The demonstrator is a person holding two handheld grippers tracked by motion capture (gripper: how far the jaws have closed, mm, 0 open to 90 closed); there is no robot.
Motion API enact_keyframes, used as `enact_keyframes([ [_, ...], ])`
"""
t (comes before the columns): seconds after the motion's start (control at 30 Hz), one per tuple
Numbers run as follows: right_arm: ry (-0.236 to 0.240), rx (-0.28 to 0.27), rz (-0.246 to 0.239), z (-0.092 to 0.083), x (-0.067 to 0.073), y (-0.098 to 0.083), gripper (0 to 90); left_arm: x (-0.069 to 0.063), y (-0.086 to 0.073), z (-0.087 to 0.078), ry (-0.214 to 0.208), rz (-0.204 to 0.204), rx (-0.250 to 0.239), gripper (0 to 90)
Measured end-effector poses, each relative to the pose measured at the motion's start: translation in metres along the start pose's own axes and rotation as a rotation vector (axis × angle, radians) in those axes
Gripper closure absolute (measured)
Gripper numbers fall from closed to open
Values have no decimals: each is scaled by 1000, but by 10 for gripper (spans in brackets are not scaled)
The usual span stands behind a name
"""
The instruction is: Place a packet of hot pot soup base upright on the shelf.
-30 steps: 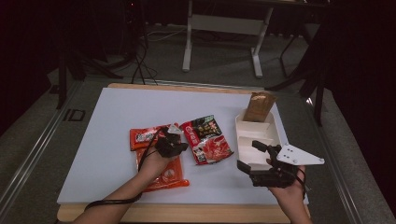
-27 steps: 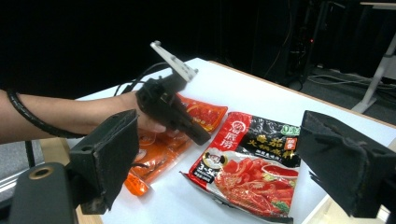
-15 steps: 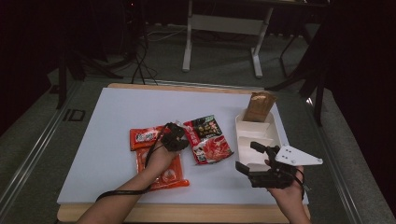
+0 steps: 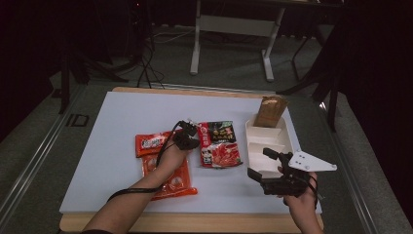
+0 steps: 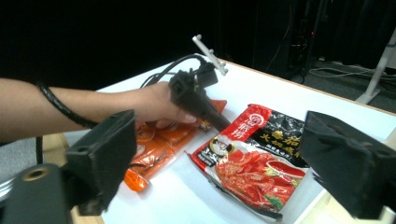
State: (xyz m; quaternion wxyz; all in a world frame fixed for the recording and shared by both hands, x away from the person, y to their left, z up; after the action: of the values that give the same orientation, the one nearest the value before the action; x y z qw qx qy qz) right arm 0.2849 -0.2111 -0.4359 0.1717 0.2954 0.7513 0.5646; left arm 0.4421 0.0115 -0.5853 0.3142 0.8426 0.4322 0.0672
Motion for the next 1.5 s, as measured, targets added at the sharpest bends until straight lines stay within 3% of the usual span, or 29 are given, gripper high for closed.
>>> enact_keyframes([
  [0.2, 13, -5, -30, 2, 1, 0, 136, 2, 6, 5, -5, 3, -1, 897],
  [0.37, 23, -10, -26, 1, 0, 0, 140, 3, 9, 7, -13, 4, -2, 897],
  [0.57, -8, -5, -75, 1, 0, 0, 135, 7, 11, -1, -14, -4, -20, 896],
  [0.63, -5, -5, -81, 1, 0, 0, 135, 9, 14, -9, -16, -6, -47, 896],
  [0.7, -20, -5, -89, 1, -1, 0, 134, 8, 18, -20, -44, -8, -86, 895],
  [0.83, 3, 8, -52, 0, 1, -2, 125, 6, 26, -34, -77, -9, -149, 892],
  [0.97, -5, -4, -36, -1, 2, 0, 110, 7, 32, -42, -102, -14, -200, 869],
  [1.17, -20, 3, -36, -1, 1, -2, 107, 8, 40, -41, -136, -18, -233, 727],
  [1.37, -17, 20, -43, 2, 2, -4, 108, 11, 48, -31, -139, -24, -236, 601],
  [1.5, -11, 33, -46, 4, 3, -7, 109, 15, 54, -23, -107, -31, -233, 483],
])
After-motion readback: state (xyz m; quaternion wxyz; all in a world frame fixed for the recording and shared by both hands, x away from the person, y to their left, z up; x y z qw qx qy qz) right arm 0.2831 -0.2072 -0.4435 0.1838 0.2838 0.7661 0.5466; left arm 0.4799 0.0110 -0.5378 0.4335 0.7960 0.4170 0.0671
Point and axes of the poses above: each handheld gripper's, and its own axes: z roughly forward along the jaws, y roughly out of its top, x roughly to its left, the point moved 7 cm from there along z, roughly forward along the jaws, and after that the axes turned 2 degrees about -y, right-handed, at the moved point
